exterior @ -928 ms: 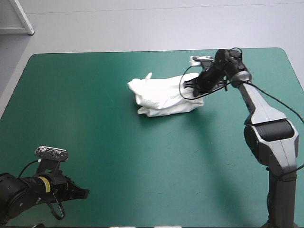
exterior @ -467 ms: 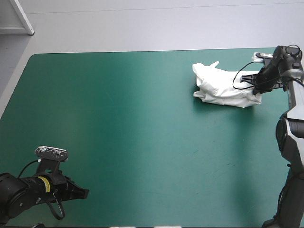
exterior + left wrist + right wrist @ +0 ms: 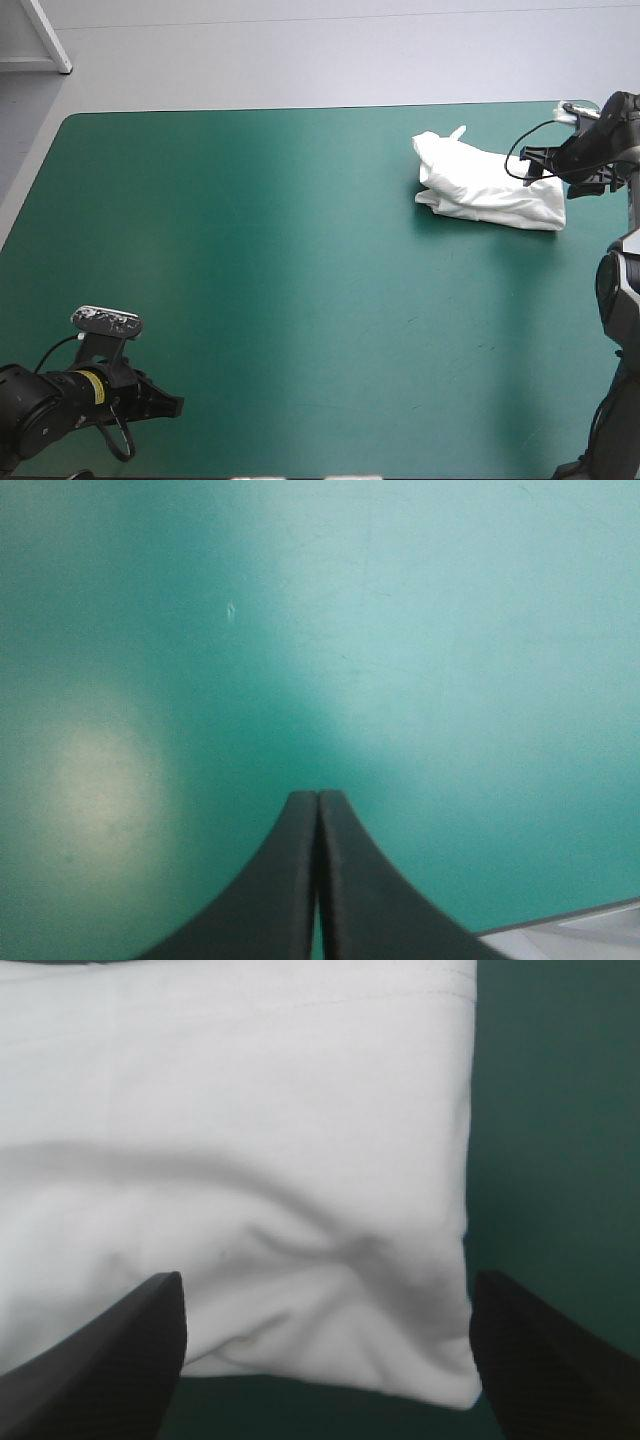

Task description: Fold the cloth

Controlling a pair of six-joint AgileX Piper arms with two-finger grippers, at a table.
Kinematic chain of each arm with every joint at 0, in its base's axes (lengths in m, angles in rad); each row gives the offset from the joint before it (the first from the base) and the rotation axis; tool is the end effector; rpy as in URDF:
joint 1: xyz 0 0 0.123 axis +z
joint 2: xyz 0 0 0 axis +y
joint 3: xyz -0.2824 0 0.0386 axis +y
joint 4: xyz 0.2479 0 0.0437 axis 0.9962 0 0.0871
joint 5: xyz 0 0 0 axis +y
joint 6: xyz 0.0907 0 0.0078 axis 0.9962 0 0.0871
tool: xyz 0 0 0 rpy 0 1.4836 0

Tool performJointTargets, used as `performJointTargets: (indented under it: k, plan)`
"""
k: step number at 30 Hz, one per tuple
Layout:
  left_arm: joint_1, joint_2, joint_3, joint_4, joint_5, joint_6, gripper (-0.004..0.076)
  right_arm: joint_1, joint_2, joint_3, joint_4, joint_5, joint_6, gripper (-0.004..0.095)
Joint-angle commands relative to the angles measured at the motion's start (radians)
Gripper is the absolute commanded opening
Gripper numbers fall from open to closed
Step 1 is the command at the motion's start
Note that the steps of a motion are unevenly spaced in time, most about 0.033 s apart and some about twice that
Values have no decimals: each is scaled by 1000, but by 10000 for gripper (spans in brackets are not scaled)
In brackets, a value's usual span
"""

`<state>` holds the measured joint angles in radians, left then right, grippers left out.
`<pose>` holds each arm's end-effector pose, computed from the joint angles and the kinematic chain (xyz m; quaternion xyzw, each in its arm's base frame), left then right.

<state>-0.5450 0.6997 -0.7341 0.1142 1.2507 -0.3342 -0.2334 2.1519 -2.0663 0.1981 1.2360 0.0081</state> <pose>0.0853 -0.0402 0.3048 0.1081 0.9681 -0.0417 0.2221 0.4592 -0.0918 0.2759 0.1345 0.9719 0.0782 0.1765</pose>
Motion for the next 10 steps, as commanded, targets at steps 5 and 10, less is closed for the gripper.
performJointTargets:
  k: [5, 10]
  plan:
    - [-3, 2, -53, 155, -64, -10, -8, 45, -314, 136, 108, 11, -67, 338]
    - [-3, 2, -60, 185, -235, -8, -8, 111, -487, 326, 31, -16, -118, -10]
